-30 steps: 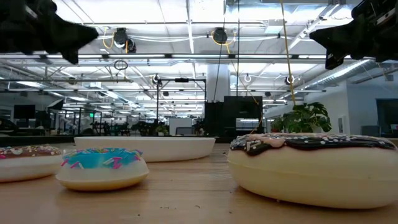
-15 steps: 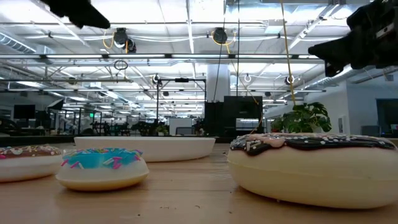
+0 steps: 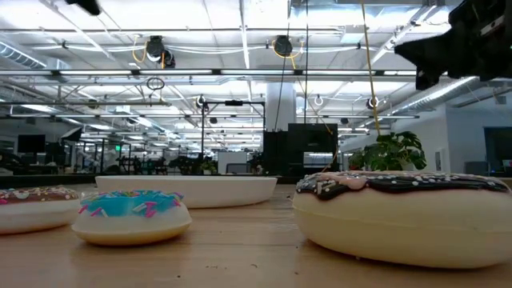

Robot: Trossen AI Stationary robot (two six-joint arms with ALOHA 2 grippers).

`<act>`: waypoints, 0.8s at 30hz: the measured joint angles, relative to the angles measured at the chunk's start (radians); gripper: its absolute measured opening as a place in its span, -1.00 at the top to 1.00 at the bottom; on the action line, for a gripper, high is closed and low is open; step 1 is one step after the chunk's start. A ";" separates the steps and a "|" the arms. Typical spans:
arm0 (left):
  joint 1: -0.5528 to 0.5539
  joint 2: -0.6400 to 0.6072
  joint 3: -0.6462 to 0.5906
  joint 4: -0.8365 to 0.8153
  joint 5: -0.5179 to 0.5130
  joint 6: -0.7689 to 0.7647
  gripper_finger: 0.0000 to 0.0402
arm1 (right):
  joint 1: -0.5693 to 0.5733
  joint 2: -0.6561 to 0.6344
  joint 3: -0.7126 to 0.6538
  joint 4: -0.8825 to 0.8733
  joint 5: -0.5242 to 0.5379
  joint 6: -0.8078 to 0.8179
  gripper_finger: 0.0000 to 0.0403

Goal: Pick & Place donuts
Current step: Put the small orange donut on the white plate

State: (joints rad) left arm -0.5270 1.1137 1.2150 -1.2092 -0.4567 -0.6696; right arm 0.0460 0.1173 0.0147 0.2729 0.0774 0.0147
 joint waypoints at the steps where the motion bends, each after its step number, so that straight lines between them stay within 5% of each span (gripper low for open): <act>1: -0.008 0.016 -0.003 -0.010 0.030 -0.036 0.72 | 0.000 0.000 0.000 0.017 0.000 0.000 1.00; 11: -0.073 0.286 -0.017 -0.014 0.170 -0.039 0.64 | 0.000 0.000 0.000 0.047 0.003 0.000 1.00; 24: -0.127 0.542 -0.017 0.191 0.284 0.111 -0.25 | 0.000 0.017 0.000 0.047 0.001 0.000 1.00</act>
State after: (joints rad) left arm -0.6542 1.6559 1.1982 -1.0185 -0.1729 -0.5582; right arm 0.0458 0.1341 0.0147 0.3203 0.0784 0.0147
